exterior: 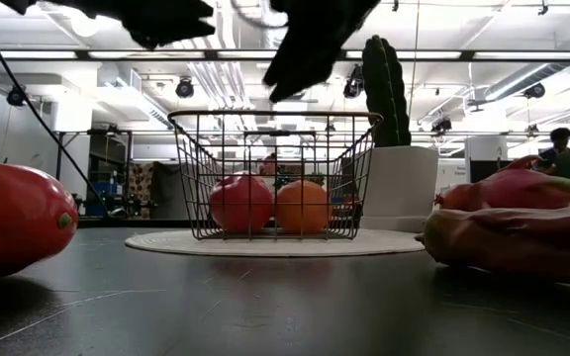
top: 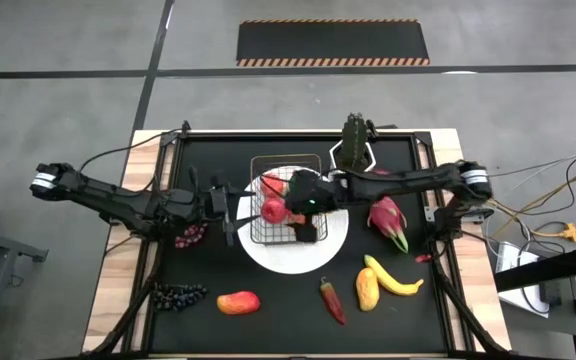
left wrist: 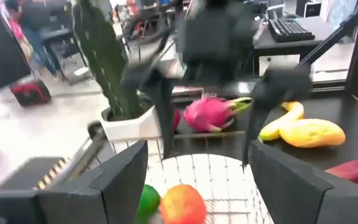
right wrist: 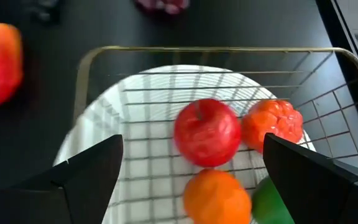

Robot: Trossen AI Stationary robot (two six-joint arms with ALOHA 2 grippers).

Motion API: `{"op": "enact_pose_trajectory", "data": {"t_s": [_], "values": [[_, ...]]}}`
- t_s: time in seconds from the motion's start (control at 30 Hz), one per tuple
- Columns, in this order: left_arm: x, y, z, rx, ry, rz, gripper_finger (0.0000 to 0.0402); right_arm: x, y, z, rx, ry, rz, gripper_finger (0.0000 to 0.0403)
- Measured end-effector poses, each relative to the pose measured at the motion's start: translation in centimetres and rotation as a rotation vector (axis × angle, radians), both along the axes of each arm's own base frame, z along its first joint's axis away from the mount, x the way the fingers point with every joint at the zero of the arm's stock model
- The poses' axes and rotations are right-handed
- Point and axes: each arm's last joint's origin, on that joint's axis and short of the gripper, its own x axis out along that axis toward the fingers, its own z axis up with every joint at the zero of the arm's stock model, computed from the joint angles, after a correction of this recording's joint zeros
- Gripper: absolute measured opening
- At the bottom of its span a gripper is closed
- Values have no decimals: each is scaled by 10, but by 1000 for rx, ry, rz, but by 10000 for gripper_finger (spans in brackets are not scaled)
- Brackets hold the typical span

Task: Build produce basket
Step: Put the red grapes into the gold wire basket

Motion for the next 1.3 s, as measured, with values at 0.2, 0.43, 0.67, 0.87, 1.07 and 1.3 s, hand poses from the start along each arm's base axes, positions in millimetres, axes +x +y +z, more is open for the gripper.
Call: {"op": "enact_pose_trajectory", "data": {"t_s": [0.2, 0.43, 0.67, 0.87, 1.07, 1.3], "values": [[8, -2, -12, -60, -44, 1, 260, -39, 22, 12, -20, -58, 87, 368], [29, -7, -20, -102, -32, 5, 260, -85, 31, 6, -18, -210, 135, 363], [47, -10, -22, -131, -9, 12, 260, -115, 28, -14, -53, -390, 166, 295], [51, -13, -11, -224, -12, 18, 260, -127, 26, -19, -97, -467, 192, 212], [43, -12, -1, -381, 125, 104, 260, -132, 26, -20, -131, -481, 211, 154], [6, -3, 1, -633, 538, 505, 260, -132, 26, -24, -145, -464, 221, 116]]}}
